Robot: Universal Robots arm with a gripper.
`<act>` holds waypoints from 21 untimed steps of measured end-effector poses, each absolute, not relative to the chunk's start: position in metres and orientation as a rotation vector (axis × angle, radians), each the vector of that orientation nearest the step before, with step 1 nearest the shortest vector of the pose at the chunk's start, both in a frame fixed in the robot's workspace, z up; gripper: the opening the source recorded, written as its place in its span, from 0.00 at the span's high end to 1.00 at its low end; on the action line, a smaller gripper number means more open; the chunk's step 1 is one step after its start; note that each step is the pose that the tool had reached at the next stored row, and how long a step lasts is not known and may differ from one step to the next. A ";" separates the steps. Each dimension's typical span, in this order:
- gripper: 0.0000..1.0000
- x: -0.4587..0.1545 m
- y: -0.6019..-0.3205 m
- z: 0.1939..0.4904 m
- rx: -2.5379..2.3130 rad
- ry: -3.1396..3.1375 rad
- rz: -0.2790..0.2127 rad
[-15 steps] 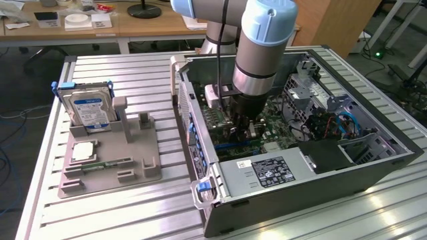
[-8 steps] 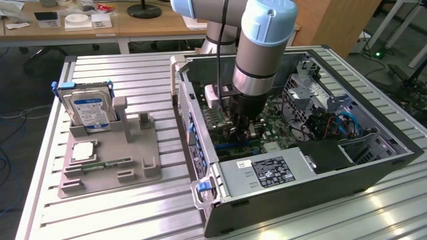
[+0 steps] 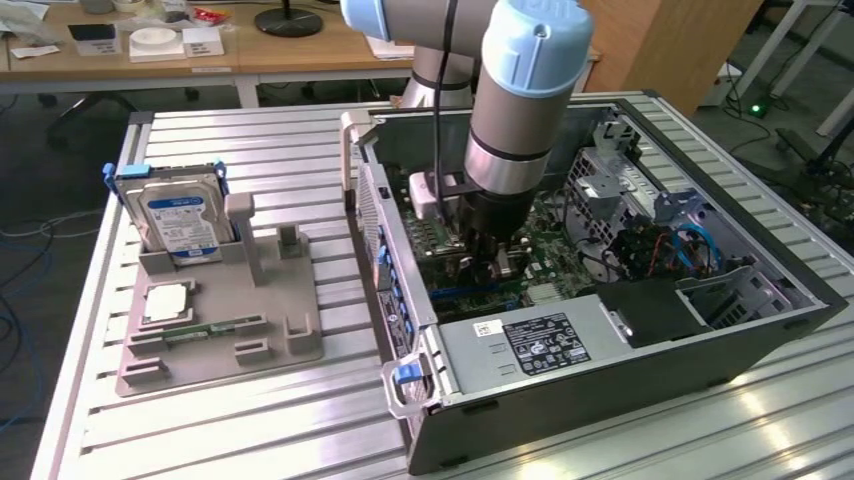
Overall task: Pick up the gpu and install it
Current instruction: 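Insert the gpu into the slot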
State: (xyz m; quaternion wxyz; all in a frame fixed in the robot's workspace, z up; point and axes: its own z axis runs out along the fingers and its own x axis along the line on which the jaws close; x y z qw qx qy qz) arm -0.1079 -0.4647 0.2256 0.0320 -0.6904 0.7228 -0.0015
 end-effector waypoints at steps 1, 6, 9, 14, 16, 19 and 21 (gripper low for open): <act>0.72 -0.108 -0.465 0.225 -2.126 2.225 -0.005; 0.72 -0.108 -0.465 0.224 -2.126 2.226 -0.005; 0.72 -0.108 -0.465 0.223 -2.126 2.226 -0.005; 0.72 -0.108 -0.465 0.223 -2.126 2.226 -0.005; 0.72 -0.108 -0.465 0.223 -2.126 2.226 -0.004; 0.72 -0.108 -0.465 0.223 -2.125 2.225 -0.004; 0.72 -0.109 -0.465 0.223 -2.125 2.225 -0.004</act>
